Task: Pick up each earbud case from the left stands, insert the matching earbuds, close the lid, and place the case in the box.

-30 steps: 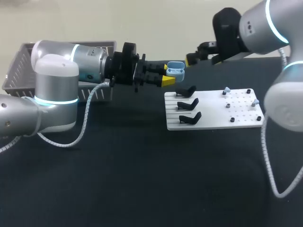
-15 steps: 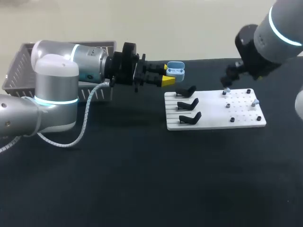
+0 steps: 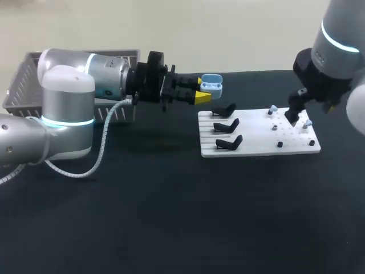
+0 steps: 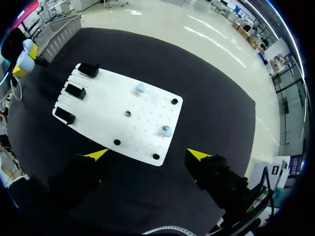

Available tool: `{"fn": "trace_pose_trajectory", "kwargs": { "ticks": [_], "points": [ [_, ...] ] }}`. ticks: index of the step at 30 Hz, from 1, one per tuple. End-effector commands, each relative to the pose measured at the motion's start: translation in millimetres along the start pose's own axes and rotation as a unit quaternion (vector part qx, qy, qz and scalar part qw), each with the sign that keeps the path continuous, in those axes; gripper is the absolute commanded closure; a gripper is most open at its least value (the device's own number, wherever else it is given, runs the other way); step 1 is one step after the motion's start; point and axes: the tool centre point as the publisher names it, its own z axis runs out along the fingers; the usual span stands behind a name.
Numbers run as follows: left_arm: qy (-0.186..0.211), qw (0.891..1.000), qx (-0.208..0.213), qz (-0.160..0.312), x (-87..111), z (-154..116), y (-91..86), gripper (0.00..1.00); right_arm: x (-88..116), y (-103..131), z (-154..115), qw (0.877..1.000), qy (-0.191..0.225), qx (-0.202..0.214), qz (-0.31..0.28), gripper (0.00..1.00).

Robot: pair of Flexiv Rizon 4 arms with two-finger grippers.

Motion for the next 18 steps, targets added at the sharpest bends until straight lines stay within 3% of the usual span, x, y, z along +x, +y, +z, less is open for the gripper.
{"fn": "trace_pose_trajectory", "kwargs": {
  "ticks": [1, 3, 7, 12, 18],
  "points": [
    [-0.001, 1.0, -0.001, 0.001, 1.0, 0, -0.4, 1.0, -7, -4, 12, 1.0, 0.02, -0.009, -0.005, 0.0],
    [-0.001, 1.0, -0.001, 0.001, 1.0, 0, -0.4, 1.0, -7, -6, 17, 1.0, 0.021, -0.009, -0.004, 0.0],
    [-0.001, 1.0, -0.001, 0.001, 1.0, 0, -0.4, 1.0, -5, -7, 27, 1.0, 0.022, -0.008, -0.007, 0.12],
    [-0.001, 1.0, -0.001, 0.001, 1.0, 0, -0.4, 1.0, -7, -10, 35, 1.0, 0.008, 0.001, -0.003, 0.5],
    [-0.001, 1.0, -0.001, 0.001, 1.0, 0, -0.4, 1.0, -8, -14, 46, 1.0, 0.018, 0.004, 0.004, 0.52]
  ]
}}
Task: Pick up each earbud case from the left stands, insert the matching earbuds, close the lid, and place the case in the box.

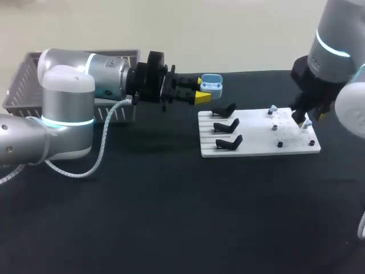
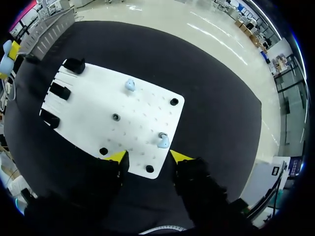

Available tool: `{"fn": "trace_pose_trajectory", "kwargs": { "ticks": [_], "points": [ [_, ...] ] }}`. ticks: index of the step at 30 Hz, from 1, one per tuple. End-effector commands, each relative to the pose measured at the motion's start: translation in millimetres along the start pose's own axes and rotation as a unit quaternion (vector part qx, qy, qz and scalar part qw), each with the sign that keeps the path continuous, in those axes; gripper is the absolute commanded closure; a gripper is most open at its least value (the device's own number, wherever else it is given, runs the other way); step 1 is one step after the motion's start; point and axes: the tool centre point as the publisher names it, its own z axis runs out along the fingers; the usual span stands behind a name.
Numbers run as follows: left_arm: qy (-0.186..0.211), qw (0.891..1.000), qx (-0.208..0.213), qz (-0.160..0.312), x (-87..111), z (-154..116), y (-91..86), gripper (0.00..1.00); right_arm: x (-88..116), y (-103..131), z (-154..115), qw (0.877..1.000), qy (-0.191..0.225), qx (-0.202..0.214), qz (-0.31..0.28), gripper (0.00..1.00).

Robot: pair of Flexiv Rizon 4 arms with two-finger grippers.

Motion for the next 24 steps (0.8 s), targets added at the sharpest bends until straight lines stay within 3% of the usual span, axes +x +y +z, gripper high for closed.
{"fn": "trace_pose_trajectory", "kwargs": {
  "ticks": [1, 24],
  "points": [
    [-0.001, 1.0, -0.001, 0.001, 1.0, 0, -0.5, 1.0, -2, -3, 9, 1.0, 0.004, 0.001, 0.005, 0.53],
    [-0.001, 1.0, -0.001, 0.001, 1.0, 0, -0.5, 1.0, -4, -16, 32, 0.999, 0.002, 0.016, 0.028, 0.59]
  ]
}}
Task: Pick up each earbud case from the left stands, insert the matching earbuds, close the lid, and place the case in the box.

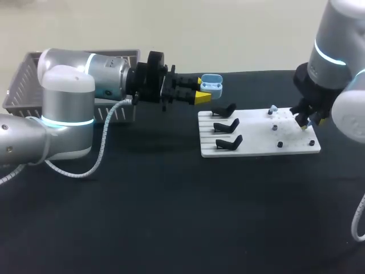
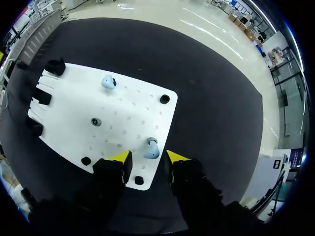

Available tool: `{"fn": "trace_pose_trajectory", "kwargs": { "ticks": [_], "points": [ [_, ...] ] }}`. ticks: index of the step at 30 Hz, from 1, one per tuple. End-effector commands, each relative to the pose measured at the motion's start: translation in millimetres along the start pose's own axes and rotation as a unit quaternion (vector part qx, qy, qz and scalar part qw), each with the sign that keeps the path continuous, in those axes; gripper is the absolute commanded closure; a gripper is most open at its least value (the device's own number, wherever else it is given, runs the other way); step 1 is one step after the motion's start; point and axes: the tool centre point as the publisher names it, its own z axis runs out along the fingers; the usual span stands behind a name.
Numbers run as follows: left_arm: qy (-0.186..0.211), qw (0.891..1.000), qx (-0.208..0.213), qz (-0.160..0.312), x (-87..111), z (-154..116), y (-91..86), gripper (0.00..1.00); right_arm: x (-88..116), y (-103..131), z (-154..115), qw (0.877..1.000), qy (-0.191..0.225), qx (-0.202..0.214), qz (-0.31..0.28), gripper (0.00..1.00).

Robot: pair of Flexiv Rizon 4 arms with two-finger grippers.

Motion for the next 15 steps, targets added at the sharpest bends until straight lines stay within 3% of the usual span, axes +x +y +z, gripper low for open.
{"fn": "trace_pose_trajectory", "kwargs": {
  "ticks": [1, 15],
  "points": [
    [-0.001, 1.0, -0.001, 0.001, 1.0, -0.1, -0.5, 1.0, -0.7, 0.5, 3.7, 1.0, -0.004, 0.004, 0.002, 0.6],
    [-0.001, 1.0, -0.001, 0.001, 1.0, -0.1, -0.5, 1.0, -1.2, -1.0, 8.7, 1.0, -0.003, 0.01, 0.008, 0.65]
  ]
}}
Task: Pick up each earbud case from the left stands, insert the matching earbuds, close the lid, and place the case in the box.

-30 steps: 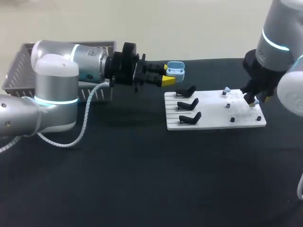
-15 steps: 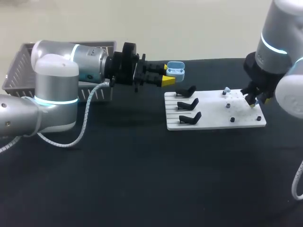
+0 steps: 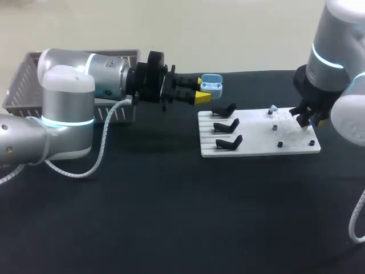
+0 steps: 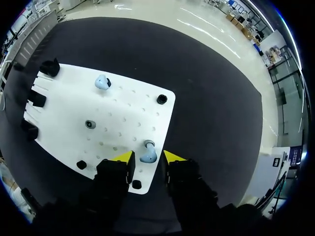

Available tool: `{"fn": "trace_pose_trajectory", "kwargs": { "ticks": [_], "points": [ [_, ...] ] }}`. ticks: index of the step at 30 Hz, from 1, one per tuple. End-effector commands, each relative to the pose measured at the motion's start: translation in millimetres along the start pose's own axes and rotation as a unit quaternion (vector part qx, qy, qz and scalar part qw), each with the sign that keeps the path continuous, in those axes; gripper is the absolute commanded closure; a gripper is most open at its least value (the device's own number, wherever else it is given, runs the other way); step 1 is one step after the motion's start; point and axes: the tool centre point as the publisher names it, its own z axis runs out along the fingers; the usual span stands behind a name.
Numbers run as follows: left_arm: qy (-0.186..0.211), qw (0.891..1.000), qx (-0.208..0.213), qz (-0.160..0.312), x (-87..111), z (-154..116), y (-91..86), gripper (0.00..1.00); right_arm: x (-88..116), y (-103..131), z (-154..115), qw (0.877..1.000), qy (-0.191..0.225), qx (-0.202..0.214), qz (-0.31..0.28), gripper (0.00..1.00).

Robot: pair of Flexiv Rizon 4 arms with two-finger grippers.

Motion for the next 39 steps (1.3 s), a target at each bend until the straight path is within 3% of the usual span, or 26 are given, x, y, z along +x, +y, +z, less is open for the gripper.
{"fn": "trace_pose_trajectory", "kwargs": {
  "ticks": [1, 4, 14, 16, 17, 22, 31, 39],
  "points": [
    [-0.001, 1.0, -0.001, 0.001, 1.0, 0, -0.5, 1.0, 0, 1, 2, 1.0, -0.002, 0.002, 0.001, 0.66],
    [-0.001, 1.0, -0.001, 0.001, 1.0, 0, -0.5, 1.0, -1, 2, 2, 1.0, -0.004, 0.003, 0.001, 0.71],
    [-0.001, 1.0, -0.001, 0.001, 1.0, 0, -0.5, 1.0, -3, 1, 3, 1.0, -0.004, 0.006, 0.006, 0.76],
    [-0.001, 1.0, -0.001, 0.001, 1.0, 0, -0.5, 1.0, -3, 1, 3, 1.0, -0.004, 0.008, 0.007, 0.89],
    [-0.001, 1.0, -0.001, 0.001, 1.0, 0, -0.5, 1.0, -3, 1, 3, 1.0, -0.005, 0.008, 0.007, 1.0],
    [-0.001, 1.0, -0.001, 0.001, 1.0, 0, -0.5, 1.0, 1, 3, -6, 1.0, -0.01, 0.015, 0.01, 1.0],
    [-0.001, 1.0, -0.001, 0.001, 1.0, 0, -0.5, 1.0, 18, 19, -56, 0.998, -0.021, 0.018, 0.048, 1.0],
    [-0.001, 1.0, -0.001, 0.001, 1.0, 0, -0.5, 1.0, 30, 61, -95, 0.997, -0.002, -0.011, 0.078, 1.0]
  ]
}}
